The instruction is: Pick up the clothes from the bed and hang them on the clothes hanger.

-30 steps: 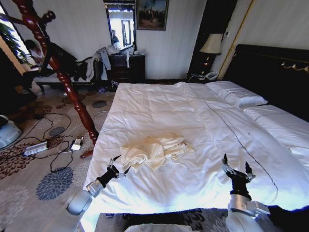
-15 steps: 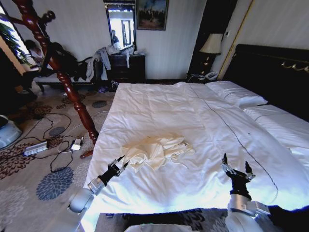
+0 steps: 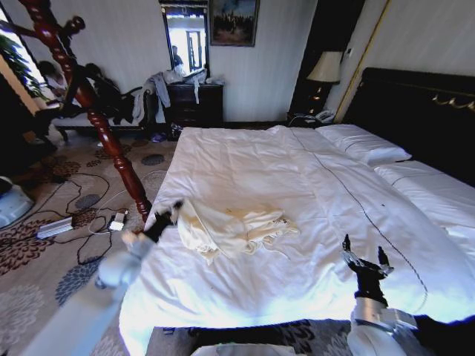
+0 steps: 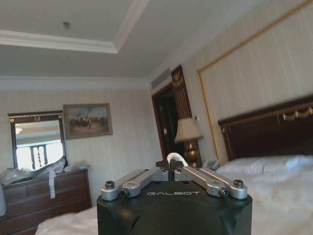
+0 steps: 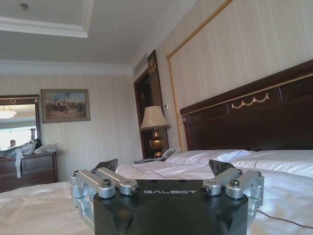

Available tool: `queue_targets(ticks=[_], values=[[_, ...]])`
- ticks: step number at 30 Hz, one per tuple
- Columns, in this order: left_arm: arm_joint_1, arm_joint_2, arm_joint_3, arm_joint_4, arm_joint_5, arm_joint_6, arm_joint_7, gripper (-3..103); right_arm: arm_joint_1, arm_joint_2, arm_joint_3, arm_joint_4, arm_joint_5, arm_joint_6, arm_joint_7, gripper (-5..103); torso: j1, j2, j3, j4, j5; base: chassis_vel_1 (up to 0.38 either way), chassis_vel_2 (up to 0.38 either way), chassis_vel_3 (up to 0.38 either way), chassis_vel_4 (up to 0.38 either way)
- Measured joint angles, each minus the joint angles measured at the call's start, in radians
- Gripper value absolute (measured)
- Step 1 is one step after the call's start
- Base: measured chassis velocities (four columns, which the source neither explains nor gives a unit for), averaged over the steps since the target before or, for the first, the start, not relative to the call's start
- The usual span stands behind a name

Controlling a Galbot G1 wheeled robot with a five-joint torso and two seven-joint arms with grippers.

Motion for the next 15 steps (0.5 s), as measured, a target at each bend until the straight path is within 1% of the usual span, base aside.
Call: queue_targets(ticks=[2, 3, 4, 6, 7, 9, 10, 11, 12, 13, 14, 15], values=[[-0.106, 0.067, 0.005, -0.033, -0.115, 0.041, -0.020, 0, -0.002, -0.002, 0.004, 0.004, 0.000, 0.000, 0.000, 100, 0.000, 0.000, 0.000, -0.0003, 0.0010, 0.000, 0.000, 0.000, 0.000], [-0.191, 0.112, 0.011, -0.055, -0.198, 0.074, -0.035, 0, -0.002, -0.003, 0.006, 0.007, 0.001, 0.000, 0.000, 100, 0.000, 0.000, 0.000, -0.0006, 0.0007, 0.000, 0.000, 0.000, 0.000], [-0.191, 0.112, 0.011, -0.055, -0.198, 0.074, -0.035, 0, -0.002, -0.003, 0.006, 0.007, 0.001, 0.000, 0.000, 100, 0.000, 0.000, 0.000, -0.0006, 0.0007, 0.000, 0.000, 0.000, 0.000], [-0.294, 0.167, 0.012, -0.080, -0.309, 0.107, -0.055, 0, -0.002, -0.003, 0.006, 0.009, 0.001, 0.000, 0.000, 100, 0.000, 0.000, 0.000, -0.0008, 0.0010, 0.000, 0.000, 0.000, 0.000], [-0.354, 0.206, 0.005, -0.099, -0.393, 0.128, -0.068, 0, 0.000, -0.003, 0.002, 0.009, 0.001, -0.001, 0.000, 100, 0.000, 0.000, 0.000, -0.0006, 0.0009, 0.000, 0.000, 0.000, 0.000], [-0.441, 0.269, -0.002, -0.120, -0.505, 0.150, -0.084, 0, 0.004, -0.004, -0.005, 0.008, 0.000, -0.002, 0.000, 100, 0.000, 0.000, 0.000, 0.0002, 0.0008, 0.000, 0.000, 0.000, 0.000], [-0.441, 0.269, -0.002, -0.120, -0.505, 0.150, -0.084, 0, 0.004, -0.004, -0.005, 0.008, 0.000, -0.002, 0.000, 100, 0.000, 0.000, 0.000, 0.0002, 0.0008, 0.000, 0.000, 0.000, 0.000], [-0.474, 0.290, -0.002, -0.124, -0.536, 0.157, -0.088, 0, 0.005, -0.005, -0.007, 0.006, 0.000, -0.002, 0.000, 100, 0.000, 0.000, 0.000, 0.0003, 0.0008, 0.000, 0.000, 0.000, 0.000], [-0.538, 0.324, -0.001, -0.126, -0.593, 0.172, -0.097, 0, 0.007, -0.007, -0.010, 0.002, 0.000, -0.003, 0.000, 100, 0.000, 0.000, 0.000, -0.0001, 0.0006, 0.000, 0.000, 0.000, 0.000], [-0.570, 0.338, 0.001, -0.126, -0.624, 0.179, -0.101, 0, 0.007, -0.008, -0.012, 0.002, -0.001, -0.003, 0.000, 100, 0.000, 0.000, 0.000, -0.0003, 0.0006, 0.000, 0.000, 0.000, 0.000], [-0.570, 0.338, 0.001, -0.126, -0.624, 0.179, -0.101, 0, 0.007, -0.008, -0.012, 0.002, -0.001, -0.003, 0.000, 100, 0.000, 0.000, 0.000, -0.0003, 0.0006, 0.000, 0.000, 0.000, 0.000], [-0.611, 0.352, 0.002, -0.124, -0.658, 0.188, -0.105, 0, 0.008, -0.010, -0.012, 0.001, -0.001, -0.004, 0.000, 100, 0.000, 0.000, 0.000, -0.0003, 0.0008, 0.000, 0.000, 0.000, 0.000]])
